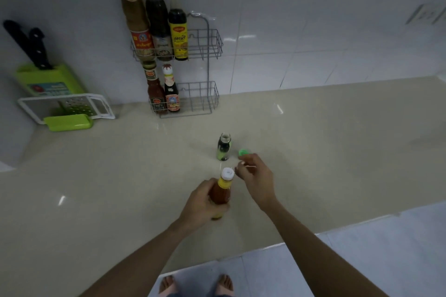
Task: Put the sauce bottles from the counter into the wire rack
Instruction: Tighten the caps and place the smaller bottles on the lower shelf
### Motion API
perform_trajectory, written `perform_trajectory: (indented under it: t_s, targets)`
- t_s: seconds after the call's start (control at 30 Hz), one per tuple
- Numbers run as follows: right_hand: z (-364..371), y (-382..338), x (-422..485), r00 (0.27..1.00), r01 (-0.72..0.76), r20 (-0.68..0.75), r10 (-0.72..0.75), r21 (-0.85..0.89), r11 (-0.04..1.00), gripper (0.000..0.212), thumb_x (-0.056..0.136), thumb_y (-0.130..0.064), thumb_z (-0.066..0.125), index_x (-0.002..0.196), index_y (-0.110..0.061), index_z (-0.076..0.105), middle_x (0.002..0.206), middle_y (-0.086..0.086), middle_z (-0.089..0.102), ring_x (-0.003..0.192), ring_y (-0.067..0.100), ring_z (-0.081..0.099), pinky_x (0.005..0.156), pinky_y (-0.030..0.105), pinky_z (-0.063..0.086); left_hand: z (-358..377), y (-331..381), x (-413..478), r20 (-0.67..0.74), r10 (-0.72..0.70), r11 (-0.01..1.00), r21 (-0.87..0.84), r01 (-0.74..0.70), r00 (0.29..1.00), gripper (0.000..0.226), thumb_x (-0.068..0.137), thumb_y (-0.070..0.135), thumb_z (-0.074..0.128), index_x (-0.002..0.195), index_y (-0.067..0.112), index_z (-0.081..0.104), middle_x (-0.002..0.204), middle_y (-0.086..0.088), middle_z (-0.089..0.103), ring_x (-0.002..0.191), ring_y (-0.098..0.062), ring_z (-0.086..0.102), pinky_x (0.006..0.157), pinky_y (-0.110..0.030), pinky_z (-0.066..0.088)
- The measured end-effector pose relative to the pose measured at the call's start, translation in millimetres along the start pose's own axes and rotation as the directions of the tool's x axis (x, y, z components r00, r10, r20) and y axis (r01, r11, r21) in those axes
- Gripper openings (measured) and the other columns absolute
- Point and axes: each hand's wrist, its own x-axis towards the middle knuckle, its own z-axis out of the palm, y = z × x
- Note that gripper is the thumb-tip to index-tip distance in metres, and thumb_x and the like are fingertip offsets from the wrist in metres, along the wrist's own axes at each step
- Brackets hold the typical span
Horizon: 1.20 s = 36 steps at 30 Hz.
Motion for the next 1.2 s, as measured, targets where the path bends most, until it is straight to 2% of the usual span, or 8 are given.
perform_trajectory:
  t_s: [0.2,0.37,0.67,0.9,1.0,1.07,1.13,1.2]
  targets:
    - [1,-73,2,0.959,-0.008,0.275,-0.071,0.278,0.961,0.009,0.089,-0.009,0.066,0.095,-0.01,0.072,0.095,0.008,0.069,0.088,0.017,0.063,0.084,0.041,0.054,-13,29,-1,-0.031,-0.109,0.971,-0.218,0.1,0.994,0.033,0.056,0.023,0.071,0.086,0.022,0.057,0.077,-0.006,0.06,0.07,-0.016,0.057,0.068,-0.034,0.046]
    - [-12,-105,16,0.905,-0.117,0.424,-0.03,0.317,0.941,0.003,0.088,-0.007,0.066,0.089,-0.007,0.065,0.105,0.013,0.071,0.096,0.024,0.067,0.089,0.051,0.054,-43,58,-6,0.281,-0.085,0.838,-0.499,0.222,0.956,0.032,0.052,0.011,0.063,0.084,0.017,0.061,0.077,-0.009,0.06,0.064,-0.022,0.057,0.062,-0.03,0.046]
    - [-29,-177,37,0.636,0.244,0.759,-0.139,-0.027,0.969,0.02,0.094,-0.019,0.06,0.112,-0.01,0.063,0.104,0.013,0.066,0.094,0.02,0.067,0.078,0.032,0.058,-86,77,-12,0.7,0.211,0.597,-0.645,0.477,0.683,0.048,0.051,0.021,0.065,0.096,0.008,0.056,0.073,-0.011,0.059,0.064,-0.026,0.055,0.065,-0.031,0.043]
    - [0,-185,14,0.539,0.825,0.71,-0.453,-0.336,0.455,0.035,0.098,-0.05,0.019,0.078,-0.029,0.038,0.055,-0.004,0.044,0.048,0.008,0.041,0.052,0.031,0.037,-118,85,-22,0.798,0.312,0.609,-0.585,0.536,0.515,0.045,0.056,0.02,0.062,0.096,0.004,0.051,0.068,-0.01,0.059,0.06,-0.022,0.054,0.061,-0.025,0.041]
    - [7,-187,16,0.606,0.795,0.641,-0.471,-0.476,0.377,0.041,0.088,-0.046,0.016,0.062,-0.019,0.033,0.05,0.001,0.036,0.05,0.018,0.033,0.051,0.034,0.032,-122,92,-24,0.706,0.109,0.787,-0.491,0.373,0.7,0.036,0.059,0.016,0.06,0.092,0.006,0.053,0.067,-0.01,0.059,0.058,-0.023,0.055,0.06,-0.03,0.043]
    - [12,-186,19,0.768,0.64,0.549,-0.33,-0.665,0.385,0.039,0.089,-0.041,0.025,0.061,-0.015,0.035,0.054,0.001,0.042,0.059,0.024,0.042,0.053,0.032,0.031,-119,98,-24,0.308,-0.103,0.965,-0.199,0.17,0.946,0.033,0.057,0.024,0.069,0.086,0.015,0.058,0.068,-0.003,0.063,0.059,-0.02,0.058,0.06,-0.032,0.044]
    - [23,-179,16,0.871,0.49,0.444,-0.208,-0.802,0.341,0.029,0.095,-0.031,0.033,0.075,-0.012,0.042,0.071,0.009,0.053,0.071,0.03,0.049,0.061,0.031,0.039,-116,97,-22,-0.122,-0.081,0.96,0.257,0.11,0.989,0.036,0.053,0.041,0.071,0.083,0.028,0.056,0.072,0.004,0.065,0.067,-0.017,0.062,0.058,-0.028,0.043]
    - [27,-177,10,0.882,0.468,0.452,-0.129,-0.813,0.346,0.044,0.101,-0.043,0.027,0.082,-0.012,0.052,0.082,0.012,0.06,0.077,0.031,0.053,0.071,0.036,0.045,-122,91,-20,-0.13,-0.035,0.947,0.314,0.074,0.991,0.034,0.054,0.042,0.071,0.082,0.028,0.057,0.073,0.005,0.065,0.069,-0.017,0.062,0.059,-0.028,0.045]
